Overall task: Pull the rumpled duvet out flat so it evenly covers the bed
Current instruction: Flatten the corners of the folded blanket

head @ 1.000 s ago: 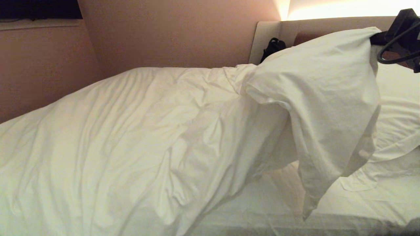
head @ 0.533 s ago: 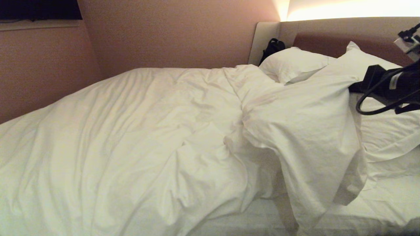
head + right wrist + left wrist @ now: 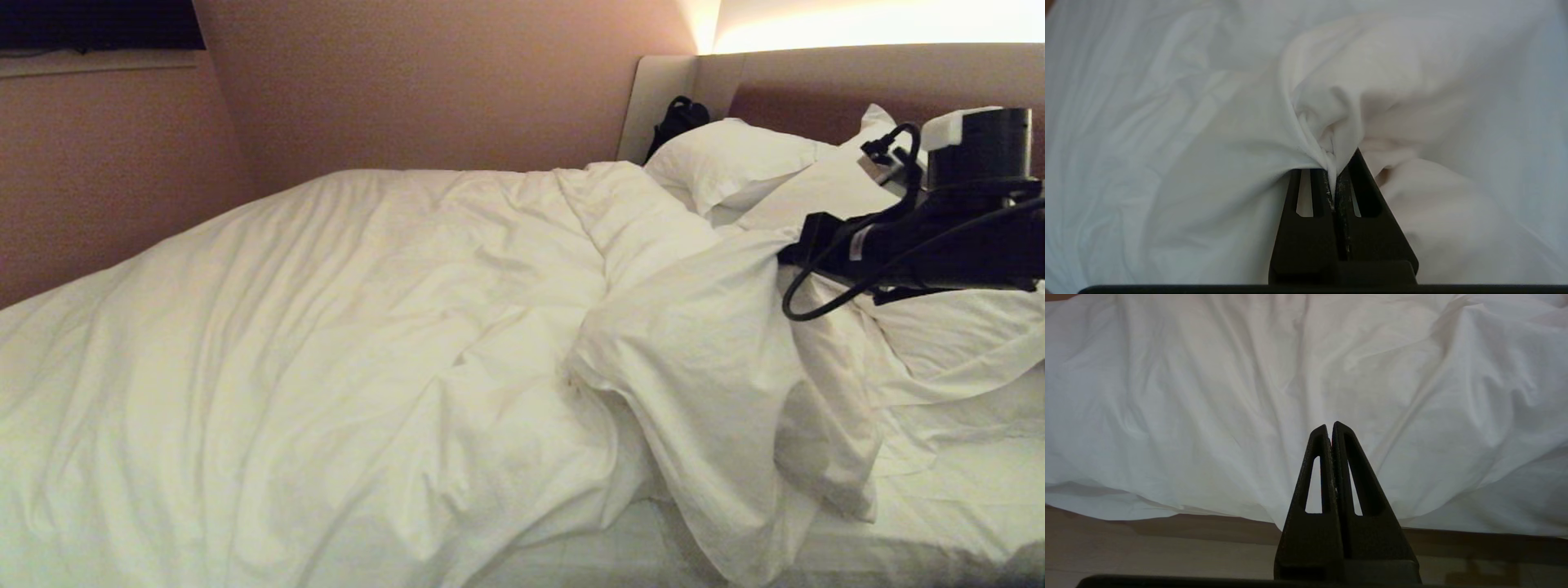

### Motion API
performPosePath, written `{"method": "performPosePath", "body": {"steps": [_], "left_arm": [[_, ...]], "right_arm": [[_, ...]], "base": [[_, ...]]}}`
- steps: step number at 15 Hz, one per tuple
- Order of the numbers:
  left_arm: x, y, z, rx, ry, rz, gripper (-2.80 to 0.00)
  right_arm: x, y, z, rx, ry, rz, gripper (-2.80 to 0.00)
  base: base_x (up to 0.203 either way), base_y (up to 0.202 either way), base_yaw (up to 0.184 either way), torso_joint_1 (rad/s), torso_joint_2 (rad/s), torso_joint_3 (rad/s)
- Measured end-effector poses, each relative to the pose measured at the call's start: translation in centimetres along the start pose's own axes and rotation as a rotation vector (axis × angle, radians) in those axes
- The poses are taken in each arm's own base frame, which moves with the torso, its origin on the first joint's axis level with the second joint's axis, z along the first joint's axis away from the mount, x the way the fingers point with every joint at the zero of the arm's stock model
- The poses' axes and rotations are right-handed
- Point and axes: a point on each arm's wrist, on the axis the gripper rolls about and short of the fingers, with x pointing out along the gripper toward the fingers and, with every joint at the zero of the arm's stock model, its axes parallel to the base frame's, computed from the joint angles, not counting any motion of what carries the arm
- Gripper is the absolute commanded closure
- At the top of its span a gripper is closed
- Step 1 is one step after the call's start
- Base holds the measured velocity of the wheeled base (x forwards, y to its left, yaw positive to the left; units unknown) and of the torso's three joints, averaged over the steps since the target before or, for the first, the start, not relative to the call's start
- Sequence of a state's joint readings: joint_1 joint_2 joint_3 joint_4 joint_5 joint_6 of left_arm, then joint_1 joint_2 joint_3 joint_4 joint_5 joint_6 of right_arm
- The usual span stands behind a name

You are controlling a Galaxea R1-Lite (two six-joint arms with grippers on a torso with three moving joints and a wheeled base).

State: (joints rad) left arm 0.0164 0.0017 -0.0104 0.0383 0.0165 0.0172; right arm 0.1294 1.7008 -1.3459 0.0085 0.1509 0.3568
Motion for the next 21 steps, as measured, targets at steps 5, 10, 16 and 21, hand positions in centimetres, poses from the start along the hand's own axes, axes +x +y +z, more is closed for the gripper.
{"method": "performPosePath", "body": {"steps": [5,10,16,21], "left_arm": [[0.0,0.0,0.0,0.0,0.0,0.0,0.0],[0.0,0.0,0.0,-0.001,0.001,0.0,0.0],[0.0,0.0,0.0,0.0,0.001,0.0,0.0],[0.0,0.0,0.0,0.0,0.0,0.0,0.0]], "right_arm": [[5.1,1.2,-1.2,-0.023,0.021,0.021,-2.8],[10.1,-0.1,-3.7,-0.016,0.099,-0.067,-2.8],[4.9,0.9,-2.5,-0.022,0.052,-0.046,-2.8],[-3.8,2.3,-0.6,-0.044,-0.048,0.008,-2.8]], "base": [[0.0,0.0,0.0,0.0,0.0,0.0],[0.0,0.0,0.0,0.0,0.0,0.0],[0.0,0.0,0.0,0.0,0.0,0.0],[0.0,0.0,0.0,0.0,0.0,0.0]]}}
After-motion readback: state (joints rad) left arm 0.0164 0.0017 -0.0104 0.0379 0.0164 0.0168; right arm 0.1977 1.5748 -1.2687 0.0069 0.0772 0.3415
